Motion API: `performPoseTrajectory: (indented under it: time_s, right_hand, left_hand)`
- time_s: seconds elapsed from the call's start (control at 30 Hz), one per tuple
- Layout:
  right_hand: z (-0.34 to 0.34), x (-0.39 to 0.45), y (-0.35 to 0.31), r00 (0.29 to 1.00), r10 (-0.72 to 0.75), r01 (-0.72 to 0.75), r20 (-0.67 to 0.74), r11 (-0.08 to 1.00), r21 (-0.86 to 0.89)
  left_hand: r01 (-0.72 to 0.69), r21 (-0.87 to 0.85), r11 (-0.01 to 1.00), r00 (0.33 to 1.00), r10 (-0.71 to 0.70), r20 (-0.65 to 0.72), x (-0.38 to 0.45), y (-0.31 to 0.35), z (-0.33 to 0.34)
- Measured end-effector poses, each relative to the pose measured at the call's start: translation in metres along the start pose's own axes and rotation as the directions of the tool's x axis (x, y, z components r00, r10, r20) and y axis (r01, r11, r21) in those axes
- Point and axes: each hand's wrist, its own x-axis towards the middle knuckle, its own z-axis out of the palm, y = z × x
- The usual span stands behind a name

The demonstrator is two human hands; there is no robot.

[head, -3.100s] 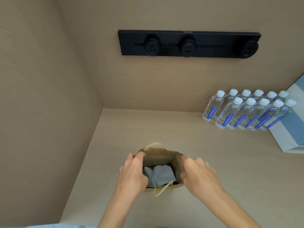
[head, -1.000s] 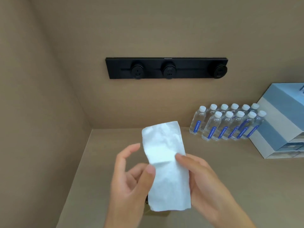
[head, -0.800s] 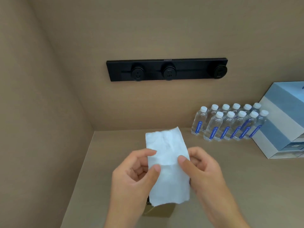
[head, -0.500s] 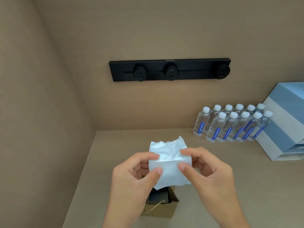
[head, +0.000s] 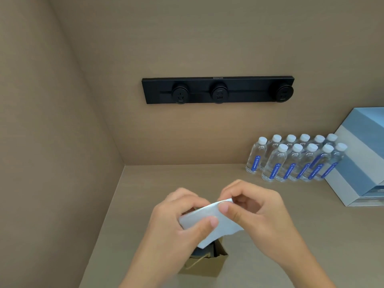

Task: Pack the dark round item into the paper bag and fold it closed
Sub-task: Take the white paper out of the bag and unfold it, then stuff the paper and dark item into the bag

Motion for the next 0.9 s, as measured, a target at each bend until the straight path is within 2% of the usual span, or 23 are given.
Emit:
performPoseTrajectory:
  time_s: [0.07,0.13,0.23,0.3,0.4,0.47,0.5,0.53,0.57,0.6,0.63,0.7,0.73,0.8,0.83,0.9]
  right_hand:
    - [0.002,0.005,-0.001,0.996,0.063,-0.058,-0.057,0.995,0.080]
    - [0.002,0.004,0.006,0.979,0.170,-0.133,-0.112,0.950,0.283]
    - [0.018,-0.007,0.021,0.954,0.290,-0.272,0.081,0.718,0.640]
    - [0.035,-0.014,0.028,0.946,0.302,-0.287,0.116,0.621,0.730]
    - [0.048,-0.019,0.037,0.930,0.365,-0.253,0.049,0.537,0.805]
    - [0.047,-0.021,0.038,0.912,0.410,-0.258,0.008,0.559,0.788]
    - [0.043,-0.022,0.039,0.889,0.456,-0.297,-0.039,0.641,0.708]
    - [0.040,-0.023,0.040,0.855,0.508,-0.377,-0.106,0.749,0.545]
    - [0.036,-0.025,0.044,0.820,0.542,-0.476,-0.182,0.824,0.308]
    - [0.035,-0.026,0.044,0.795,0.560,-0.564,-0.234,0.824,0.057]
    - [0.036,-0.026,0.043,0.786,0.575,-0.613,-0.226,0.772,-0.167]
    - [0.043,-0.023,0.042,0.769,0.631,-0.597,-0.106,0.649,-0.472]
    - [0.048,-0.023,0.043,0.759,0.650,-0.561,-0.040,0.621,-0.547]
    - [0.059,-0.022,0.049,0.746,0.663,-0.482,0.063,0.603,-0.635]
    - [0.063,-0.018,0.052,0.757,0.645,-0.413,0.104,0.595,-0.689]
    - [0.067,-0.011,0.056,0.725,0.676,-0.373,0.132,0.546,-0.750]
  left_hand:
    - [0.044,-0.114,0.993,0.999,-0.044,0.007,0.005,0.002,0.003]
    - [0.091,-0.256,0.962,0.994,-0.102,-0.029,0.009,0.001,0.006]
    - [0.139,-0.459,0.877,0.976,-0.201,-0.088,0.010,-0.007,0.012]
    - [0.155,-0.506,0.848,0.963,-0.245,-0.115,0.010,-0.016,0.019]
    - [0.186,-0.536,0.823,0.950,-0.291,-0.117,0.007,-0.029,0.027]
    - [0.211,-0.550,0.808,0.928,-0.342,-0.147,0.005,-0.043,0.026]
    - [0.218,-0.535,0.817,0.902,-0.378,-0.210,0.004,-0.053,0.023]
    - [0.226,-0.481,0.847,0.862,-0.404,-0.305,0.002,-0.065,0.020]
    - [0.246,-0.392,0.886,0.822,-0.405,-0.400,0.001,-0.077,0.017]
    - [0.272,-0.283,0.920,0.802,-0.380,-0.462,0.000,-0.088,0.015]
    - [0.291,-0.177,0.940,0.815,-0.341,-0.468,-0.001,-0.095,0.015]
    - [0.325,0.039,0.945,0.898,-0.295,-0.326,-0.003,-0.106,0.023]
    - [0.341,0.146,0.929,0.924,-0.304,-0.231,-0.004,-0.109,0.029]
    - [0.359,0.315,0.879,0.933,-0.343,-0.106,-0.004,-0.115,0.037]
    - [0.376,0.374,0.848,0.924,-0.373,-0.085,-0.002,-0.119,0.037]
    - [0.434,0.435,0.789,0.894,-0.437,-0.098,0.000,-0.122,0.034]
